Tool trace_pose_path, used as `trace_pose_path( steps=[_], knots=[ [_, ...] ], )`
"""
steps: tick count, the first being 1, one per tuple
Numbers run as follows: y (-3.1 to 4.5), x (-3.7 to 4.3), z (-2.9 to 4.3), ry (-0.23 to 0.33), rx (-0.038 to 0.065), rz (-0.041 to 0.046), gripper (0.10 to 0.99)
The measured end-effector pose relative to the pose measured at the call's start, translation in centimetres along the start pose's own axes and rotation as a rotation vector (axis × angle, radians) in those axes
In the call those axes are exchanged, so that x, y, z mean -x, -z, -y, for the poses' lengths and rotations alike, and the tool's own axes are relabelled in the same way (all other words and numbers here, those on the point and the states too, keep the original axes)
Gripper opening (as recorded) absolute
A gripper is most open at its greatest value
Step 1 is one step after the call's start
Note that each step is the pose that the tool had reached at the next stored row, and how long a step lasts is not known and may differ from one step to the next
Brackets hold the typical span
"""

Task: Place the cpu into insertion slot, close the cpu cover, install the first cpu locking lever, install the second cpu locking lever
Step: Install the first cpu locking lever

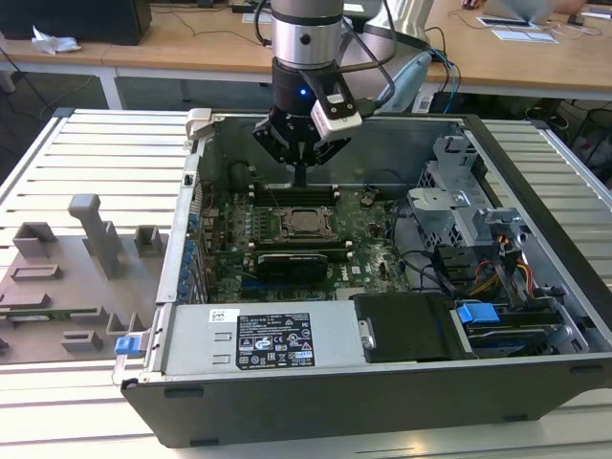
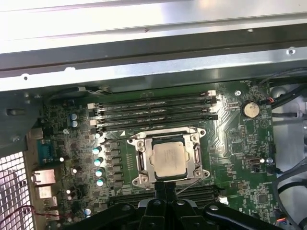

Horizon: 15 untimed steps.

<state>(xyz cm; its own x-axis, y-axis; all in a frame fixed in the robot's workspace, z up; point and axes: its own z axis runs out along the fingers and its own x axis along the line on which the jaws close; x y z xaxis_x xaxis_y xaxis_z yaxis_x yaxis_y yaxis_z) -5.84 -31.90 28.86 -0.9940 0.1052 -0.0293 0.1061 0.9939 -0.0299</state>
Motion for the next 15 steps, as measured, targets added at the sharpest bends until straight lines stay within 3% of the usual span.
trace_pose_path(
  steps=[9,15],
  knots=[
    [-0.01,-0.77,0.08,0.000,0.000,-0.0001,0.106],
    [-0.02,-1.95,0.21,0.000,0.000,-0.0001,0.106]
  ],
)
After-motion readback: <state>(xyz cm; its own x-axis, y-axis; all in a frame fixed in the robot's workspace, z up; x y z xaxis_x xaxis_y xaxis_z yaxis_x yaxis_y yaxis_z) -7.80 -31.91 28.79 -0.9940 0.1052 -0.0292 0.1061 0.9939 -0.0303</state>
